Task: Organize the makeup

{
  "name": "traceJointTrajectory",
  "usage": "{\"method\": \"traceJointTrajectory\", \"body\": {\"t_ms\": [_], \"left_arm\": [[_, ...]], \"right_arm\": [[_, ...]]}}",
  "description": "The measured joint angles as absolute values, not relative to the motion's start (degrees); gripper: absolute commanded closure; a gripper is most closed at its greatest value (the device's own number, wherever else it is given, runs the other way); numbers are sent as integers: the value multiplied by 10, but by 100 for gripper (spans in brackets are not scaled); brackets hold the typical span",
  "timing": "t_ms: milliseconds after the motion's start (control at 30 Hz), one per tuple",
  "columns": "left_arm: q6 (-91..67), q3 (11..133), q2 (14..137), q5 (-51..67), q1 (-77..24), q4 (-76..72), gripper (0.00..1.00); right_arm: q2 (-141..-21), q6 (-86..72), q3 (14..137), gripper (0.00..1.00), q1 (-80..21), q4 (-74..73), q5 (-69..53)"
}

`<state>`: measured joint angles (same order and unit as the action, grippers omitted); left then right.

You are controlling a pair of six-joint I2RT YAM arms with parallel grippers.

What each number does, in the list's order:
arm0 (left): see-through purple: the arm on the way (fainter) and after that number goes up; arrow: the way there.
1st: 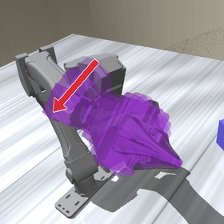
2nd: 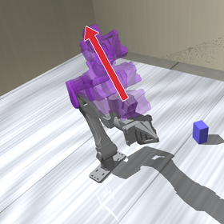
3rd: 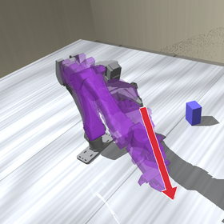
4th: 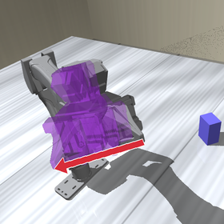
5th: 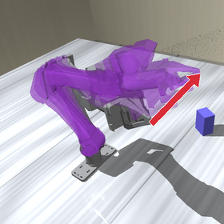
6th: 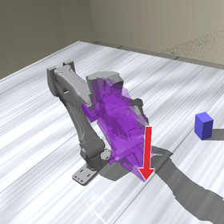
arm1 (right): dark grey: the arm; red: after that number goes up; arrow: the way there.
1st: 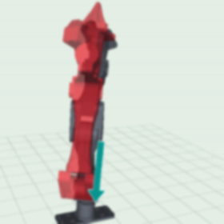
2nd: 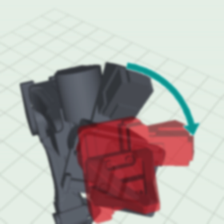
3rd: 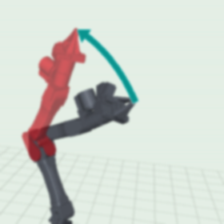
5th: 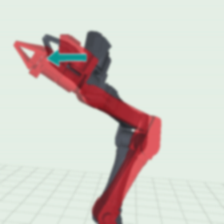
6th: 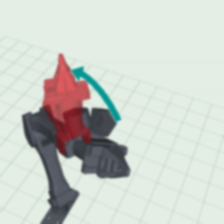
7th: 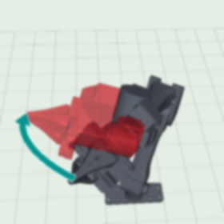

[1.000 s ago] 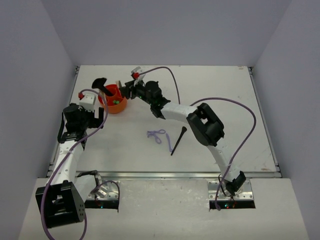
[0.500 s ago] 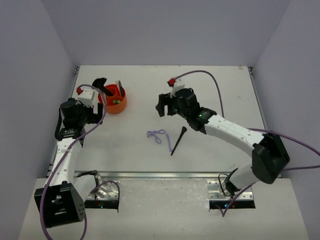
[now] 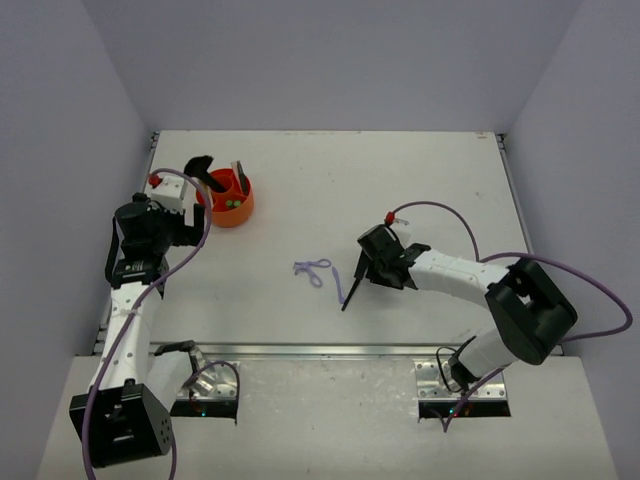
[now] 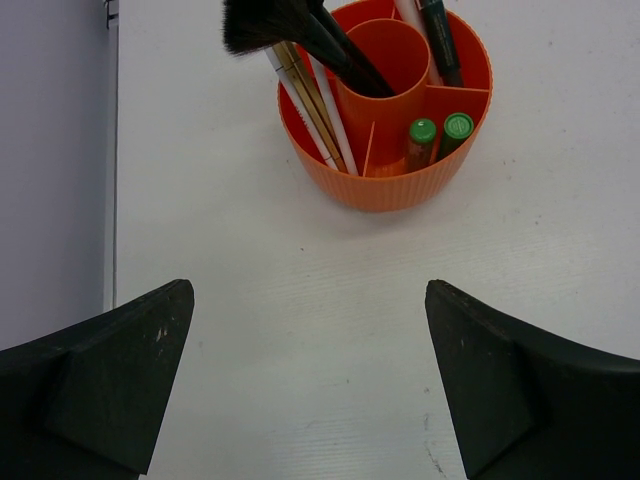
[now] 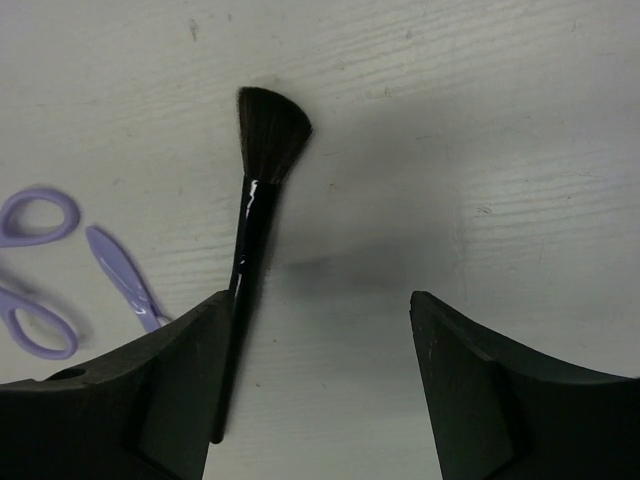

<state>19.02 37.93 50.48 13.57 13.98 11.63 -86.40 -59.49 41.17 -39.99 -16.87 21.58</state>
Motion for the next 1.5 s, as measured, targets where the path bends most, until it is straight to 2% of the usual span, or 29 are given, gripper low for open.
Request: {"method": "traceJointTrajectory", "body": {"t_ms": [367,400,567,800,900,967,1167,1500], "left_arm": [[190,379,502,140,140,123,1],[190,379,502,141,140,123,1],[190,379,503,142,140,123,1],[190,379,504,142,140,123,1],[190,379,504,142,140,123,1],[190,379,504,142,140,123,1],[190,379,504,143,140,123,1],[198,397,506,181,140,149,4]], "right_arm": [[-936,-593,447,34,-403,-158,210],[-942,-593,453,37,-403,-161,213],[-980,-580,491,69,-406,-169,231],[-984,-554,486,83,-407,-149,254],[-980,-533,478,96,-405,-142,275],[-978,-513,476,100,-400,-142,287],[-958,-431,457,100,-389,-118,291],[-772,-258,331,100,-387,87,215]]}}
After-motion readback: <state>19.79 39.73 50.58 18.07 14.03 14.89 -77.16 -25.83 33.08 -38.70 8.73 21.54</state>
